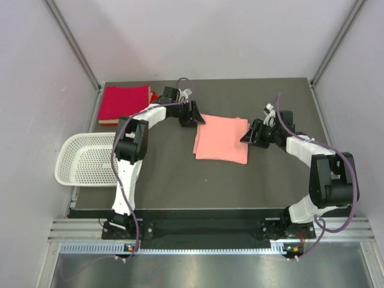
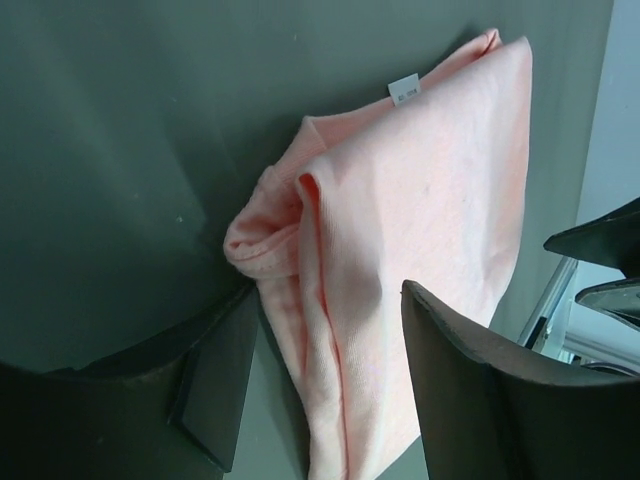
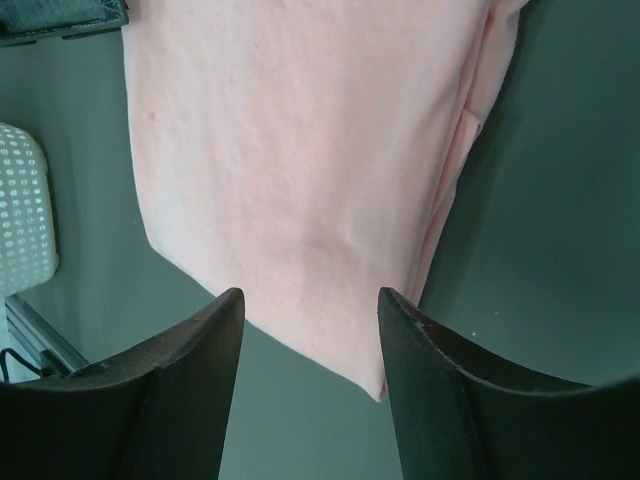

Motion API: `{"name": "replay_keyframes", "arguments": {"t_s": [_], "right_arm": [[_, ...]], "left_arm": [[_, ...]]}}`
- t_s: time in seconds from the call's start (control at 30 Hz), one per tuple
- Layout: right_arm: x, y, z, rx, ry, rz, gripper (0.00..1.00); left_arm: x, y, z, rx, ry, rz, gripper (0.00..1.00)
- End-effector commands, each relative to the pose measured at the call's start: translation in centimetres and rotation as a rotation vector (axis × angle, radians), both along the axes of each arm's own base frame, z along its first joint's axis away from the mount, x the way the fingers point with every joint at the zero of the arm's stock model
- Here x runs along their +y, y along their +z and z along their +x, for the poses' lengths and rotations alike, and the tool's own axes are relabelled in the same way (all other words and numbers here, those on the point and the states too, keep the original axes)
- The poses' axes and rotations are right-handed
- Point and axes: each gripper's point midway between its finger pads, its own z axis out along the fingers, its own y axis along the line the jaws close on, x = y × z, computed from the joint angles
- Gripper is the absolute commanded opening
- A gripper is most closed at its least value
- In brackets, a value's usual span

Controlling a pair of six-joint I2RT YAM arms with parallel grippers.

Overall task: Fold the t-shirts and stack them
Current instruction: Neatly place the folded tshirt to the corner

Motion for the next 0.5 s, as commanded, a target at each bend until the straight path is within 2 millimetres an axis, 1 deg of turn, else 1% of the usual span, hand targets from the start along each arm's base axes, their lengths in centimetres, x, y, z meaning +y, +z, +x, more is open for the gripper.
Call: {"name": "replay_keyframes", "arguments": {"t_s": [0.0, 0.13, 0.2, 0.27, 0.3, 0.37, 0.43, 0.47], "right_arm": [[0.3, 0.4, 0.8, -0.049, 0.0, -0.004, 0.57], [0.4, -0.1, 0.6, -0.034, 0.001, 0.0, 0.57], [0.5, -0.1, 0.7, -0.039, 0.004, 0.006, 0.56], [0.6, -0.1, 0.7, -0.039, 0.001, 0.01, 0.57], [0.6, -0.1, 0.7, -0.041, 0.0, 0.012, 0.56], [0.6, 0.1, 0.7, -0.046, 0.003, 0.016, 0.57], [0.6, 0.0, 0.4, -0.043, 0.006, 0.015, 0.56], [0.6, 0.1, 0.4, -0.045, 0.004, 0.015, 0.56]], "left_arm": [[-0.1, -2.1, 0.3, 0.012, 0.004, 0.008, 0.64], [-0.2, -2.8, 0.3, 0.02, 0.006, 0.013, 0.62], [-0.3, -3.1, 0.2, 0.031, 0.001, 0.007, 0.61], [-0.5, -3.4, 0.3, 0.041, -0.005, -0.006, 0.55], [-0.5, -3.9, 0.2, 0.054, -0.005, -0.008, 0.54], [-0.6, -4.0, 0.3, 0.052, -0.003, -0.011, 0.52], [-0.8, -4.3, 0.2, 0.062, -0.006, -0.019, 0.44], [-0.9, -4.5, 0.2, 0.067, -0.007, -0.022, 0.32]]}}
